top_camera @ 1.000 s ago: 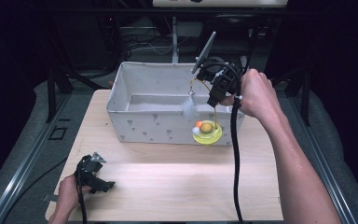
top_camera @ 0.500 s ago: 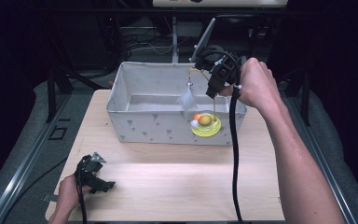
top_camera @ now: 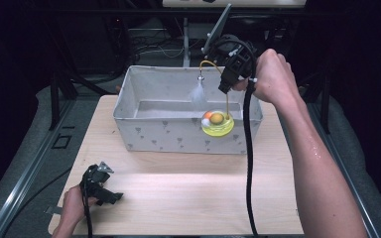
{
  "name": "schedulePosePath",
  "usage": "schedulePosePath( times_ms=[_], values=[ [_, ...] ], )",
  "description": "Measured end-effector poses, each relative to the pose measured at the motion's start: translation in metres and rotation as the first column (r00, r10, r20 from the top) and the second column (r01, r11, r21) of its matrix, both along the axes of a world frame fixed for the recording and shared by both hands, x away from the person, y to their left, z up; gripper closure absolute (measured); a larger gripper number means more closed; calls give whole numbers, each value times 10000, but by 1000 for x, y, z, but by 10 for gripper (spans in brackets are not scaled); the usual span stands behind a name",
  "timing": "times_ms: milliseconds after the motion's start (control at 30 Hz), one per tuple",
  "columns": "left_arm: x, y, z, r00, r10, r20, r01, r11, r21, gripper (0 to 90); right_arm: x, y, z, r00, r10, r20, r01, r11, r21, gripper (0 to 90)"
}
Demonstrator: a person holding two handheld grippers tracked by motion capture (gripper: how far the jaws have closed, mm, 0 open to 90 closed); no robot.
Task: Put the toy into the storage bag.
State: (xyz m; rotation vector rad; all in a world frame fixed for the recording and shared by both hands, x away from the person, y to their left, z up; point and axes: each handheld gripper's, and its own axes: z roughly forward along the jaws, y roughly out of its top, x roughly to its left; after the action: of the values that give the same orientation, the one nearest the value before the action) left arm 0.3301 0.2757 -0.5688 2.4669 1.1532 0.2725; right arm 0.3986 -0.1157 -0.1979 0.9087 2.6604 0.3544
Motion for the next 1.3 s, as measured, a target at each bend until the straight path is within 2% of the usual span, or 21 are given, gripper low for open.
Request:
schedulePosePath(
  times_ms=[333, 633, 1000, 1167, 1300],
  values=[
    [2, -4, 0, 9996, -265, 30, 265, 9996, 50, 0, 7, -9, 12, 9987, -482, 193, 480, 9988, 107, 876],
    [3, -4, 1, 9997, -233, 32, 233, 9997, -14, 0, 16, -17, 17, 9962, -803, 345, 794, 9965, 245, 877],
    [2, -4, 1, 9997, -242, 76, 242, 9997, 6, 0, 31, -26, 30, 9885, -1369, 636, 1338, 9897, 510, 877],
    [2, -4, 1, 9997, -257, 53, 257, 9997, 5, 0, 37, -28, 30, 9861, -1494, 722, 1460, 9880, 497, 877],
    [2, -5, 1, 9996, -278, 57, 278, 9996, 12, 0, 45, -30, 26, 9830, -1676, 750, 1628, 9844, 662, 878]
  ],
)
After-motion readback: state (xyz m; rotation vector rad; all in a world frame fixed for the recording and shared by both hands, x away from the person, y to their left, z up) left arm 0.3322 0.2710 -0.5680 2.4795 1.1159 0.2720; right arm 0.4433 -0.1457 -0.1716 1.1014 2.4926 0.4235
